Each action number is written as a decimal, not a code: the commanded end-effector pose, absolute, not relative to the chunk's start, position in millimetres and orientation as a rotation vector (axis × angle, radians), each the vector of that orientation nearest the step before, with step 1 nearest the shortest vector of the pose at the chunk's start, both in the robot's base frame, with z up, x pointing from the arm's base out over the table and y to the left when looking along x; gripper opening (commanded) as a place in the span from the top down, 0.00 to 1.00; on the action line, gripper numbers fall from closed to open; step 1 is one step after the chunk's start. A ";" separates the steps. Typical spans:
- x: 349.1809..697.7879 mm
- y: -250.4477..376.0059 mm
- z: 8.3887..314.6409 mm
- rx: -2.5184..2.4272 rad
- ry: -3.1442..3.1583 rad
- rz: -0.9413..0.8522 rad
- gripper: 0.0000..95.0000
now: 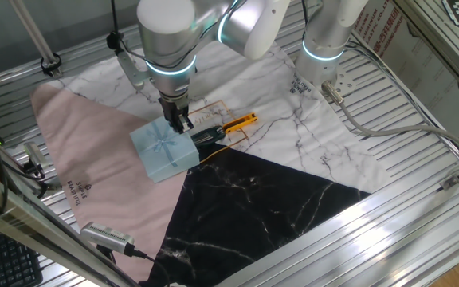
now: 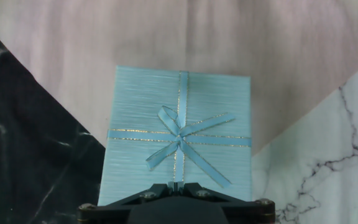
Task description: Slide the outer casing onto the gift box
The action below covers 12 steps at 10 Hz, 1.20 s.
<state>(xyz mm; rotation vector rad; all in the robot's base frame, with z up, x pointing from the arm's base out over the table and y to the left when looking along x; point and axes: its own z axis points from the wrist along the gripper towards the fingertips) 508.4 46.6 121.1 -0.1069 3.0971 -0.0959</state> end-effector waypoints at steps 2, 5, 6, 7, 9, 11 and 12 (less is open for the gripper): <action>507.2 46.1 119.6 -0.108 3.096 -0.097 1.00; 504.4 45.1 117.4 -0.109 3.093 -0.098 1.00; 503.0 44.6 116.1 -0.110 3.093 -0.097 1.00; 501.8 44.1 114.8 -0.112 3.091 -0.097 1.00; 499.8 43.4 112.9 -0.115 3.090 -0.098 1.00; 498.8 43.2 111.7 -0.115 3.089 -0.098 1.00; 498.5 43.2 111.4 -0.115 3.087 -0.097 1.00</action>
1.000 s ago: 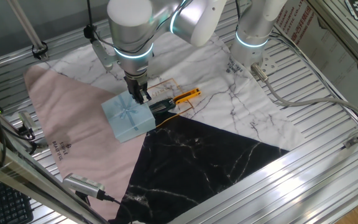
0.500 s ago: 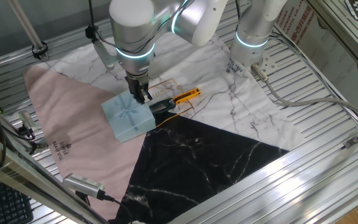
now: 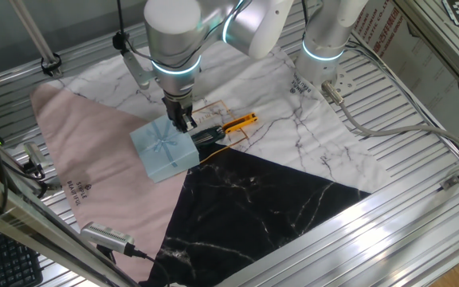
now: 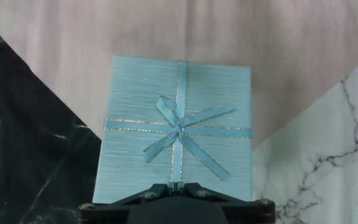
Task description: Slide the outer casing onto the gift box
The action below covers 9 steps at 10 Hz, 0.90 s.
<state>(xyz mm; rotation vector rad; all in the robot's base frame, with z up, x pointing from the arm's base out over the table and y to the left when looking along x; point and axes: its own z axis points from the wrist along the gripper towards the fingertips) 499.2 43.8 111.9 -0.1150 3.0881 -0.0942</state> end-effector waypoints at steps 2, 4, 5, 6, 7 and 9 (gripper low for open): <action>497.7 43.0 110.0 -0.116 3.086 -0.097 1.00; 497.9 43.1 109.4 -0.117 3.085 -0.098 1.00; 498.0 43.1 109.1 -0.117 3.085 -0.096 1.00; 498.1 43.2 108.8 -0.117 3.084 -0.096 1.00; 498.1 43.3 108.7 -0.117 3.084 -0.096 1.00; 498.2 43.4 108.4 -0.117 3.082 -0.095 1.00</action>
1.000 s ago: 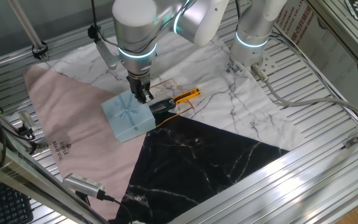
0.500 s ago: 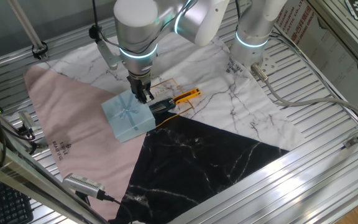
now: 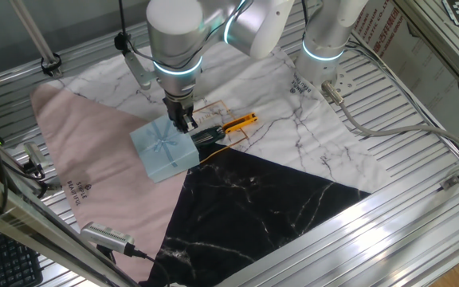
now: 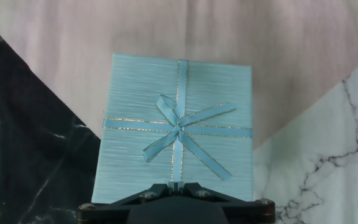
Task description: Slide the outer casing onto the gift box
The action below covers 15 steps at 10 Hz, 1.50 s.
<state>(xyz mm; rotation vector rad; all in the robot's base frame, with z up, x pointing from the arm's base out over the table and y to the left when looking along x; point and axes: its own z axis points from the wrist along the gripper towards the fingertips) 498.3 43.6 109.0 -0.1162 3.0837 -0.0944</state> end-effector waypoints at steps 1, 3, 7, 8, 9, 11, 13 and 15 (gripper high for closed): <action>498.3 43.6 108.2 -0.116 3.080 -0.093 1.00; 498.4 43.8 107.9 -0.114 3.079 -0.094 1.00; 498.4 43.5 106.4 -0.111 3.073 -0.084 1.00; 498.4 43.5 106.3 -0.109 3.069 -0.076 1.00; 498.4 43.5 106.3 -0.109 3.068 -0.076 1.00; 498.5 43.4 105.8 -0.109 3.068 -0.073 1.00; 498.6 43.5 105.2 -0.108 3.065 -0.077 1.00; 498.7 43.6 104.8 -0.107 3.062 -0.072 1.00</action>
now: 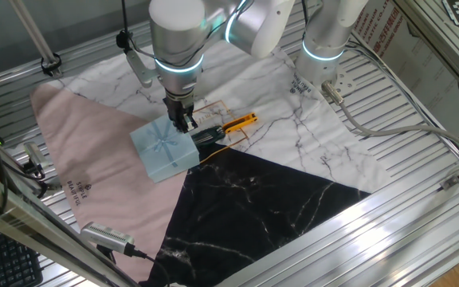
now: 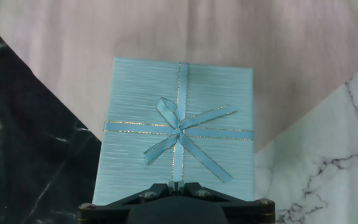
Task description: Slide the outer casing onto the gift box
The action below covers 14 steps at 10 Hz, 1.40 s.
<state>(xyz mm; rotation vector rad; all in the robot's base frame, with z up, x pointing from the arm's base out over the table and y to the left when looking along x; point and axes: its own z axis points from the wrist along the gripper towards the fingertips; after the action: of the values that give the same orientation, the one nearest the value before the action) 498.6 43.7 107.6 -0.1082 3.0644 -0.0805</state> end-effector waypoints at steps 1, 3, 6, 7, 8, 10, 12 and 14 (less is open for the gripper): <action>498.9 43.6 104.2 -0.106 3.061 -0.073 1.00; 499.1 43.3 102.1 -0.108 3.056 -0.071 1.00; 499.2 43.9 100.6 -0.107 3.051 -0.070 1.00; 499.2 44.0 100.6 -0.105 3.048 -0.067 1.00; 499.2 44.1 100.4 -0.105 3.048 -0.069 1.00; 498.9 44.1 100.2 -0.103 3.046 -0.063 1.00; 497.9 43.9 99.6 -0.103 3.044 -0.071 1.00; 497.0 43.7 99.2 -0.102 3.045 -0.065 1.00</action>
<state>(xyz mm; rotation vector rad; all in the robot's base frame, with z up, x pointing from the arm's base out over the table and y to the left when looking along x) 496.5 44.0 107.3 -0.1012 3.0426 -0.0653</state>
